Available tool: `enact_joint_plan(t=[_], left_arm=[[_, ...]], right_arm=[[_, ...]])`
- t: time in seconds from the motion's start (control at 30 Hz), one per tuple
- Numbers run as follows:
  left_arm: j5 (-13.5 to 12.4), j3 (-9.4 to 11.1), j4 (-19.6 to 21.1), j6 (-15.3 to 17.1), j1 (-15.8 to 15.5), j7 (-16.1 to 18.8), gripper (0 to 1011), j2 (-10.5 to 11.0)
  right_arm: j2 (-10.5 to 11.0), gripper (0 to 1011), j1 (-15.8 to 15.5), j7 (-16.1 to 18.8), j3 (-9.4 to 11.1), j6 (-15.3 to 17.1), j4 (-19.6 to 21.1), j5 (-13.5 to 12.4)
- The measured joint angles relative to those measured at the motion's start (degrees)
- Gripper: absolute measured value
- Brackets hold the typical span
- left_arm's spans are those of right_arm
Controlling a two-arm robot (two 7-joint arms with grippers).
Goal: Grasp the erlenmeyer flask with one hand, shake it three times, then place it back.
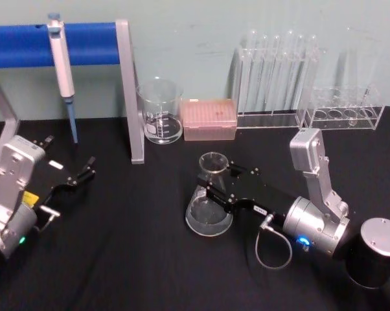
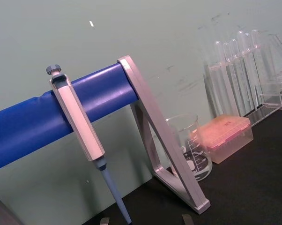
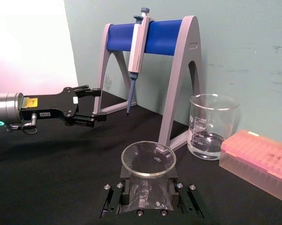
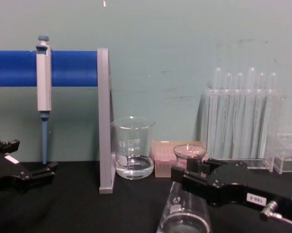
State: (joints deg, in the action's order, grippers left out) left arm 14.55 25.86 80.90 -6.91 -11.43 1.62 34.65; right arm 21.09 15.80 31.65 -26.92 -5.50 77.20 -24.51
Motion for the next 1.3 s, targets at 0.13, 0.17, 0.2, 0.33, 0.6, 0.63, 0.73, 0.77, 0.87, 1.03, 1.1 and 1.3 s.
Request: enact_joint_plan(t=[0.13,0.17,0.2,0.33,0.6,0.63,0.73,0.77,0.87,1.03,1.1,1.3], left_arm=[[0.0,0.0,0.0,0.0,0.0,0.0,1001,0.0],[0.0,0.0,0.0,0.0,0.0,0.0,1001,0.0],[0.0,0.0,0.0,0.0,0.0,0.0,1001,0.0],[0.0,0.0,0.0,0.0,0.0,0.0,1001,0.0],[0.0,0.0,0.0,0.0,0.0,0.0,1001,0.0],[0.0,0.0,0.0,0.0,0.0,0.0,1001,0.0],[0.0,0.0,0.0,0.0,0.0,0.0,1001,0.0],[0.0,0.0,0.0,0.0,0.0,0.0,1001,0.0],[0.0,0.0,0.0,0.0,0.0,0.0,1001,0.0],[0.0,0.0,0.0,0.0,0.0,0.0,1001,0.0],[0.0,0.0,0.0,0.0,0.0,0.0,1001,0.0],[0.0,0.0,0.0,0.0,0.0,0.0,1001,0.0]], right_arm=[[-0.1,451,0.0,0.1,0.0,0.0,-0.2,0.1],[-0.1,451,0.0,0.1,0.0,0.0,-0.2,0.1],[-0.1,451,0.0,0.1,0.0,0.0,-0.3,0.1],[-0.1,451,0.0,0.1,0.0,0.4,-0.3,0.1],[0.0,451,0.2,0.1,-0.2,1.3,-0.3,0.1],[0.0,451,0.2,0.1,-0.2,1.4,-0.3,0.1],[0.0,451,0.3,0.1,-0.3,1.5,-0.4,0.1],[0.0,451,0.3,0.1,-0.3,1.5,-0.4,0.1],[0.0,451,0.3,0.1,-0.3,1.5,-0.4,0.1],[0.0,451,0.3,0.1,-0.3,1.6,-0.4,0.1],[0.0,451,0.3,0.1,-0.3,1.6,-0.4,0.1],[0.0,451,0.3,0.1,-0.3,1.6,-0.3,0.1]])
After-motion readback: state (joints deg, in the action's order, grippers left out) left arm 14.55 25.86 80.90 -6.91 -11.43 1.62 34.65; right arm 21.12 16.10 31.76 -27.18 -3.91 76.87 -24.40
